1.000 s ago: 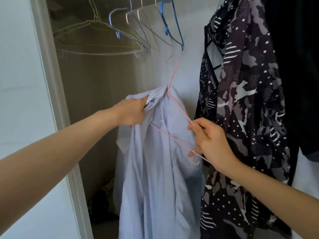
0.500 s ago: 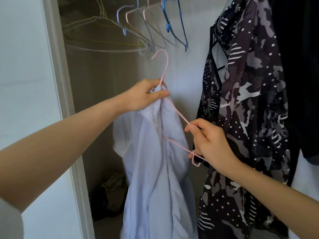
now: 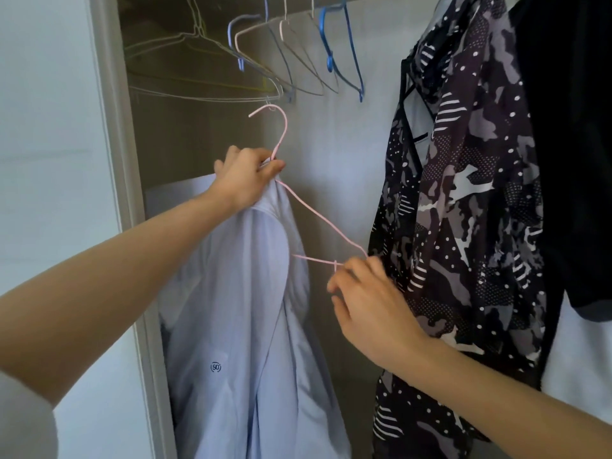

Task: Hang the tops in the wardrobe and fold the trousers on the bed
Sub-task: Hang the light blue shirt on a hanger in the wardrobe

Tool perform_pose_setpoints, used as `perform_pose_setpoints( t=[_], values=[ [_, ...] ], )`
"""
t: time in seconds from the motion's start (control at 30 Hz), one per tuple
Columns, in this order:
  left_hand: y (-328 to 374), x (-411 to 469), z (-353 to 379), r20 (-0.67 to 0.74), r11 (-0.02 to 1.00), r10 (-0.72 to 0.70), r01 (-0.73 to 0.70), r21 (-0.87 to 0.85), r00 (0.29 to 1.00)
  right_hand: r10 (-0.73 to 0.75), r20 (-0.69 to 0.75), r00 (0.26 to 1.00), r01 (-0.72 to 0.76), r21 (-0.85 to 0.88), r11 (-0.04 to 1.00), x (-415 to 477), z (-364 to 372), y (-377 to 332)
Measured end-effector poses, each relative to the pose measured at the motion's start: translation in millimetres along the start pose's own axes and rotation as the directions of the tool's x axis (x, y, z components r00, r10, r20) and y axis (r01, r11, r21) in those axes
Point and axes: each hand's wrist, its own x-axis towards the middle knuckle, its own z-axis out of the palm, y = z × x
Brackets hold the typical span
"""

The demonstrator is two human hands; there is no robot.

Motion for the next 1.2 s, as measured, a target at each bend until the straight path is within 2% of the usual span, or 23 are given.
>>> perform_pose_setpoints(
  t=[0.07, 0.13, 0.27, 0.4, 0.53, 0.6, 0.63, 0.73, 0.8, 0.87, 0.93, 1.03, 1.07, 1.2],
  values=[
    [-3, 2, -1, -0.061, 1.000, 0.000, 0.000, -0.006, 0.998, 0.060, 0.148, 0.987, -0.075, 0.098, 0.992, -3, 20, 0],
    [-6, 4, -4, -0.120, 1.000, -0.021, 0.019, -0.022, 0.993, 0.145, 0.332, 0.932, -0.213, 0.177, 0.961, -6, 42, -1],
    [-8, 5, -10, -0.180, 0.998, -0.051, 0.041, -0.057, 0.982, 0.159, 0.673, 0.722, -0.435, 0.263, 0.861, -9, 86, -9],
    [-11, 3, -14, -0.197, 0.992, -0.080, 0.059, -0.111, 0.977, 0.098, 0.827, 0.554, -0.555, 0.280, 0.784, -13, 110, -22],
    [-15, 0, -18, -0.224, 0.974, -0.143, 0.097, -0.204, 0.964, 0.127, 0.866, 0.483, -0.580, 0.209, 0.787, -19, 117, -14],
    [-18, 0, -21, -0.254, 0.960, -0.174, 0.106, -0.261, 0.952, 0.189, 0.855, 0.483, -0.608, 0.172, 0.775, -22, 116, -10],
    [-19, 0, -22, -0.270, 0.953, -0.187, 0.108, -0.282, 0.944, 0.241, 0.821, 0.517, -0.611, 0.157, 0.775, -23, 113, -11],
    [-19, 2, -23, -0.297, 0.946, -0.189, 0.092, -0.312, 0.936, 0.374, 0.546, 0.750, -0.515, 0.126, 0.848, -24, 102, -23],
    [-16, 3, -23, -0.288, 0.948, -0.175, 0.082, -0.306, 0.942, 0.315, 0.457, 0.832, -0.436, 0.187, 0.880, -25, 101, -33],
    [-12, 2, -23, -0.269, 0.950, -0.172, 0.088, -0.299, 0.948, 0.227, 0.503, 0.834, -0.400, 0.267, 0.877, -25, 104, -43],
    [-8, 1, -23, -0.254, 0.948, -0.173, 0.091, -0.305, 0.952, 0.206, 0.608, 0.767, -0.464, 0.302, 0.833, -23, 106, -49],
    [-5, -1, -24, -0.246, 0.947, -0.160, 0.078, -0.313, 0.956, 0.134, 0.773, 0.620, -0.609, 0.366, 0.704, -21, 110, -55],
    [-5, -2, -25, -0.244, 0.947, -0.155, 0.073, -0.314, 0.957, 0.112, 0.788, 0.606, -0.620, 0.380, 0.687, -21, 112, -57],
    [-3, -7, -29, -0.231, 0.941, -0.140, 0.057, -0.335, 0.963, 0.145, 0.677, 0.721, -0.538, 0.416, 0.734, -23, 121, -49]
  ],
)
